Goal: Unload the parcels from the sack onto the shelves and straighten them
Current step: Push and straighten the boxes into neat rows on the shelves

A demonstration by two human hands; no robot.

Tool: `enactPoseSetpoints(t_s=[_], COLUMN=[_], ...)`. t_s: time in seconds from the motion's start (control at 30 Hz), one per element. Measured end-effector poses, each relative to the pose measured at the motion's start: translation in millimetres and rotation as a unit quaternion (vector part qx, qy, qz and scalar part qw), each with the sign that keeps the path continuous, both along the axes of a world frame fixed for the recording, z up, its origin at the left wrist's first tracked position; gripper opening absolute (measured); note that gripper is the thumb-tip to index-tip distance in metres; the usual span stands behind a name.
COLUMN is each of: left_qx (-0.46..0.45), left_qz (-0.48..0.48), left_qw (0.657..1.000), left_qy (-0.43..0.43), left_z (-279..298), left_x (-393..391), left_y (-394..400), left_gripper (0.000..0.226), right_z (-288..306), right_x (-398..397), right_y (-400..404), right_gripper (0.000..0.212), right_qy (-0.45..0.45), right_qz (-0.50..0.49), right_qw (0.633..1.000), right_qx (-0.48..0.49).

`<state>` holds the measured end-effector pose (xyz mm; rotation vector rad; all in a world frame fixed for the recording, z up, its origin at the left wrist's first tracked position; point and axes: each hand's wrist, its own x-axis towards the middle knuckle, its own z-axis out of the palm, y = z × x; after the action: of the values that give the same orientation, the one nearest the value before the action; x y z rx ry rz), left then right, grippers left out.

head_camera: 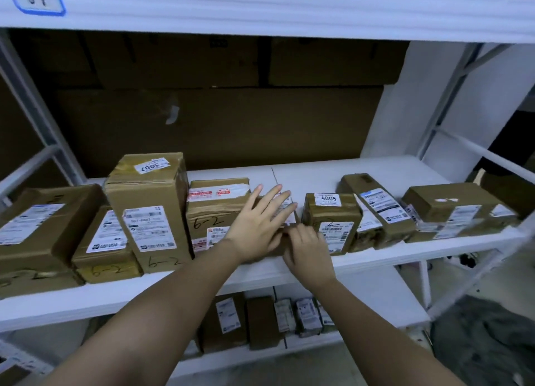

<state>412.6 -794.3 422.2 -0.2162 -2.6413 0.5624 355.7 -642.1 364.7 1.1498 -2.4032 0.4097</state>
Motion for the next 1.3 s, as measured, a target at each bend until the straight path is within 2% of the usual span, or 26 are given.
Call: enactPoseSetpoints(t_s=[0.07, 0.13, 0.23, 0.27, 0.37, 0.47, 0.63, 0.77, 0.93, 1.1, 1.3], left_qx=[0.025, 0.065, 0.115, 0.117, 0.093, 0.102, 0.160, 0.179, 0.175, 0.176, 0.167], left_qz=[0.001, -0.005, -0.012, -0.009, 0.001, 0.019, 0.065, 0.080, 0.095, 0.095, 0.075], left_qw=[1.000, 0.998, 0.993, 0.993, 0.995, 0.993, 0.978, 0.969, 0.969, 0.970, 0.974], left_qy=[0.005, 0.003, -0.002, -0.009, -0.034, -0.058, -0.116, -0.151, -0.145, -0.135, -0.136], left_z=[6, 12, 18, 18, 17, 15, 8, 1, -5, -6, -7], left_x=[-14, -32, -57, -64, -86, -102, -115, -120, -123, -124, -119], left_y=[12, 28, 54, 62, 83, 95, 95, 92, 95, 97, 96], left_gripper=[0.068, 0.073, 0.080, 0.083, 0.090, 0.094, 0.098, 0.095, 0.087, 0.086, 0.088], right_z=[4, 8, 9, 8, -1, -7, -4, -10, -15, -11, -6], right_x=[-9, -25, -55, -66, -99, -130, -169, -176, -169, -165, -163], right_y=[21, 49, 94, 108, 145, 164, 167, 163, 161, 161, 164], right_gripper=[0.012, 0.005, 0.010, 0.014, 0.047, 0.064, 0.076, 0.085, 0.071, 0.061, 0.065], right_qy=[0.024, 0.013, -0.062, -0.087, -0.150, -0.188, -0.243, -0.240, -0.169, -0.170, -0.181], right_qz=[-0.016, -0.064, -0.193, -0.238, -0.317, -0.305, -0.266, -0.269, -0.287, -0.287, -0.276], right_qw=[0.997, 0.990, 0.967, 0.958, 0.935, 0.923, 0.916, 0.912, 0.922, 0.920, 0.918], right_qx=[-0.076, -0.121, -0.155, -0.132, 0.051, 0.142, 0.180, 0.196, 0.198, 0.204, 0.219])
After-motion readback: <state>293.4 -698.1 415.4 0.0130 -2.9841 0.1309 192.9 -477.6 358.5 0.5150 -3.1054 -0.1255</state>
